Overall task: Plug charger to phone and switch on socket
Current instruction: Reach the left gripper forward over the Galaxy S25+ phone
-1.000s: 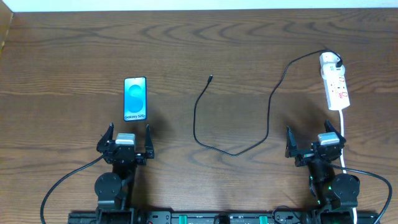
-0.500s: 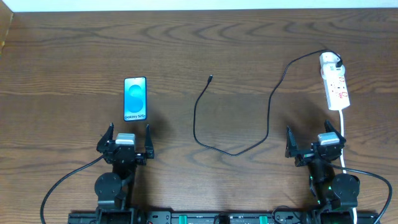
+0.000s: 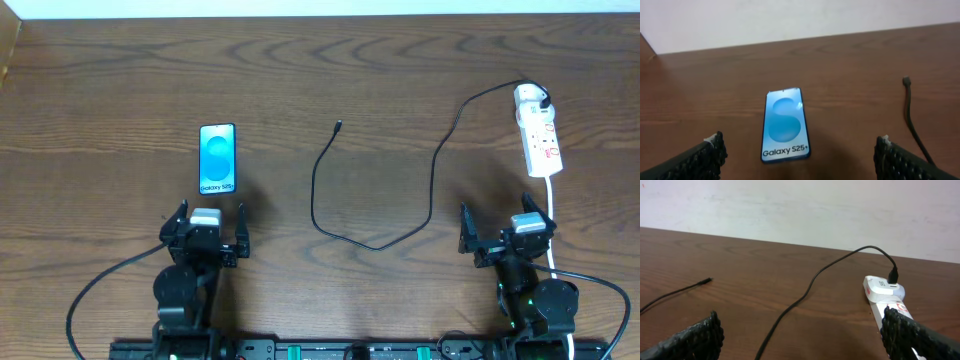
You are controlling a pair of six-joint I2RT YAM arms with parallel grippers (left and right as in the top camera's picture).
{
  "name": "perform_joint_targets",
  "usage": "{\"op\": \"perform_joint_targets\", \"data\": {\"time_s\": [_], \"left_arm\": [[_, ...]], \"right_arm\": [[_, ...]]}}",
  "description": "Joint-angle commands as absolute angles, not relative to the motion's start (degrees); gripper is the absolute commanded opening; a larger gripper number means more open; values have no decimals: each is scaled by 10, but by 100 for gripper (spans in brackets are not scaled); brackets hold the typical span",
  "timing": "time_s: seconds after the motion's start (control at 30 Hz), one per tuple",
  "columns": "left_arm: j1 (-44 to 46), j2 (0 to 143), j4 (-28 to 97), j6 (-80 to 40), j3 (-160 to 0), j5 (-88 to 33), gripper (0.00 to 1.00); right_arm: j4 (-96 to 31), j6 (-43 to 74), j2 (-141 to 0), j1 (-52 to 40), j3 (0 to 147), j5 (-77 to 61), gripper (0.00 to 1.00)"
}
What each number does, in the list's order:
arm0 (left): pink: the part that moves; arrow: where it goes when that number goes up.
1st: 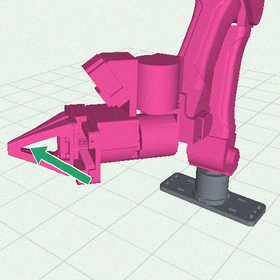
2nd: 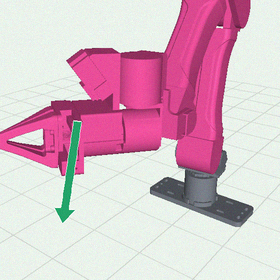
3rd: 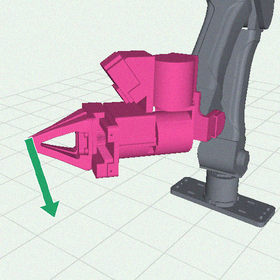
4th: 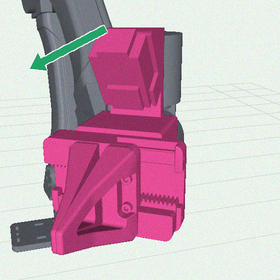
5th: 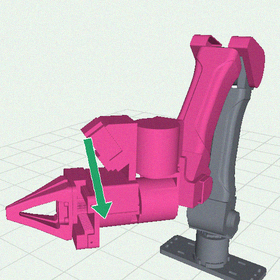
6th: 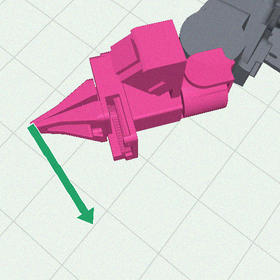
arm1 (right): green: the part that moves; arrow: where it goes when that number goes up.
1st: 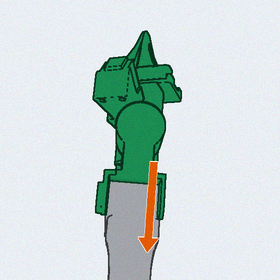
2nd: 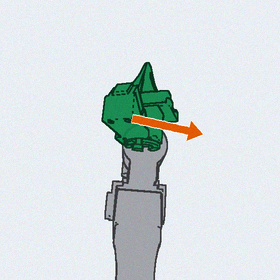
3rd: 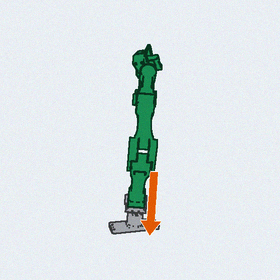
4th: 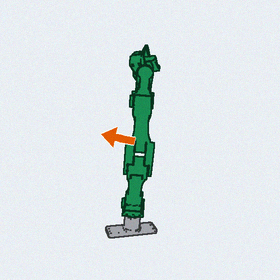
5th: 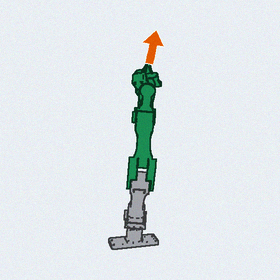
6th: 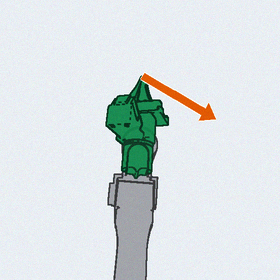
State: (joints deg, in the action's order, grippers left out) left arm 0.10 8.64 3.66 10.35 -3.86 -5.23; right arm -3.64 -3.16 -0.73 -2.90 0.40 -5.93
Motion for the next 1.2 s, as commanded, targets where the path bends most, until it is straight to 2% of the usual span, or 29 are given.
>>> {"op": "perform_joint_targets", "data": {"time_s": [0.0, 0.53, 1.17], "left_arm": [[-1, 139, 34, 102, -97, -56, 95], [-1, 391, 57, 85, -273, -101, 95], [-2, 575, 309, 85, -530, -101, 95]], "right_arm": [[-39, -24, -7, -27, 3, -57, 99], [-39, -24, -7, -27, 3, -57, 99], [-39, -24, -7, -27, 3, -57, 99]]}}
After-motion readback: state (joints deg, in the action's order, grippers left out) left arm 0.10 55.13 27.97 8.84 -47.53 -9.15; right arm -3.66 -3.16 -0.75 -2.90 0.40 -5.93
